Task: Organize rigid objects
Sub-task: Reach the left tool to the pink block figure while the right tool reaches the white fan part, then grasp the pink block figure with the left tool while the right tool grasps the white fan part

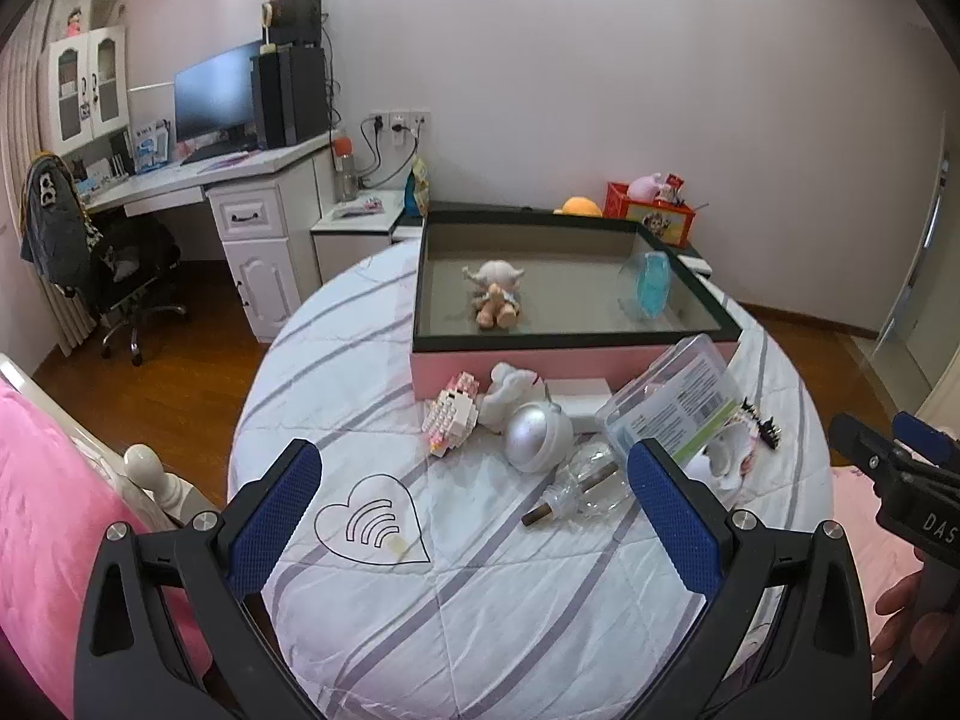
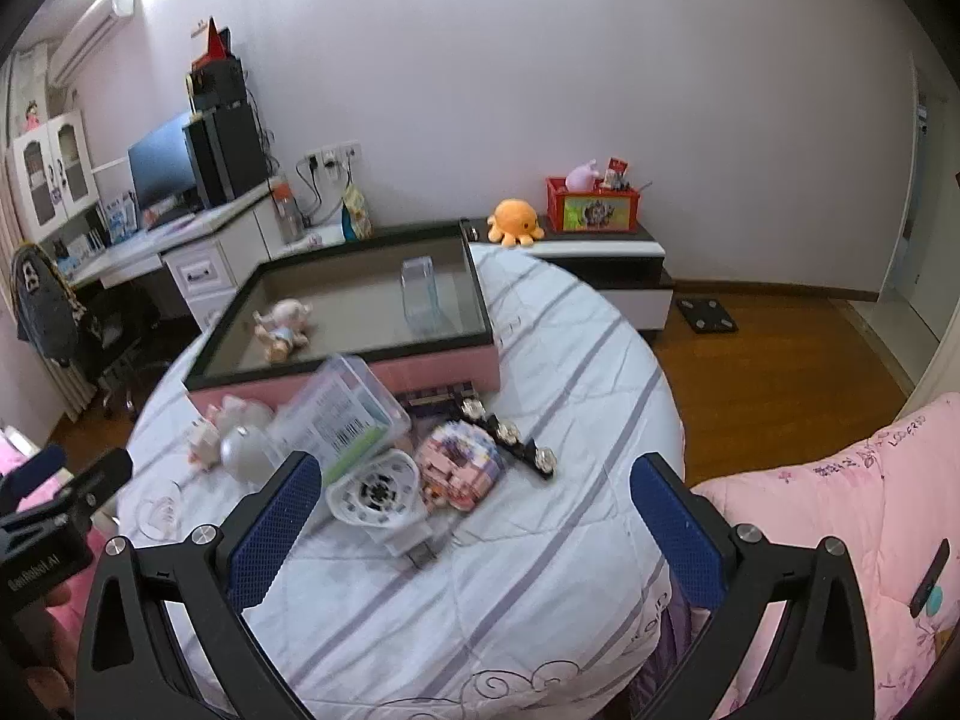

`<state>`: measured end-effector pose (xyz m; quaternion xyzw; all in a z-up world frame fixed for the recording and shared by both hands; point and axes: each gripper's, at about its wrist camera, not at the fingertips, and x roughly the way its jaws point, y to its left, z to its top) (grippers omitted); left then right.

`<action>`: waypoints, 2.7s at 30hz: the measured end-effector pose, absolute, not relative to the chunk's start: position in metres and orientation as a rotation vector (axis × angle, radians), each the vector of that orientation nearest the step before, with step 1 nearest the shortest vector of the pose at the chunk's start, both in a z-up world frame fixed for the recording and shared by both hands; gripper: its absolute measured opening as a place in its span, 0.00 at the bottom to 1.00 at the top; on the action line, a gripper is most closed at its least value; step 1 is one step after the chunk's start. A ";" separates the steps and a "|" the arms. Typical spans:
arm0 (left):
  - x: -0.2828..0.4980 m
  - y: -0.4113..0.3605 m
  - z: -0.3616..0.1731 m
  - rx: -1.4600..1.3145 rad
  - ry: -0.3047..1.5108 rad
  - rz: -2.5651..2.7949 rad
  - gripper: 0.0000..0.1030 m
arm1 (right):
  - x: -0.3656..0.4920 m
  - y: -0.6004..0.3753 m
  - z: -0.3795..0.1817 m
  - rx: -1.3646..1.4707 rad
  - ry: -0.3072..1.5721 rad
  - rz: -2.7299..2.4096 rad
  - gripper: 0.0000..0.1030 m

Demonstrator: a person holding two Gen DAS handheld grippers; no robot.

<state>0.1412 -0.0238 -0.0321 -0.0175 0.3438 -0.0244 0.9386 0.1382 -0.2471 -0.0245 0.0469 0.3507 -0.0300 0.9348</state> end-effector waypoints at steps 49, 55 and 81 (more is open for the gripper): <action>0.263 0.001 -0.128 0.015 0.909 -0.169 0.29 | 0.200 -0.205 -0.099 0.019 0.916 0.112 0.59; 0.258 0.003 -0.126 -0.008 0.905 -0.179 0.29 | 0.199 -0.212 -0.103 0.059 0.918 0.126 0.55; 0.208 -0.001 -0.047 -0.028 0.742 -0.195 0.29 | 0.166 -0.236 -0.036 0.140 0.775 0.184 0.55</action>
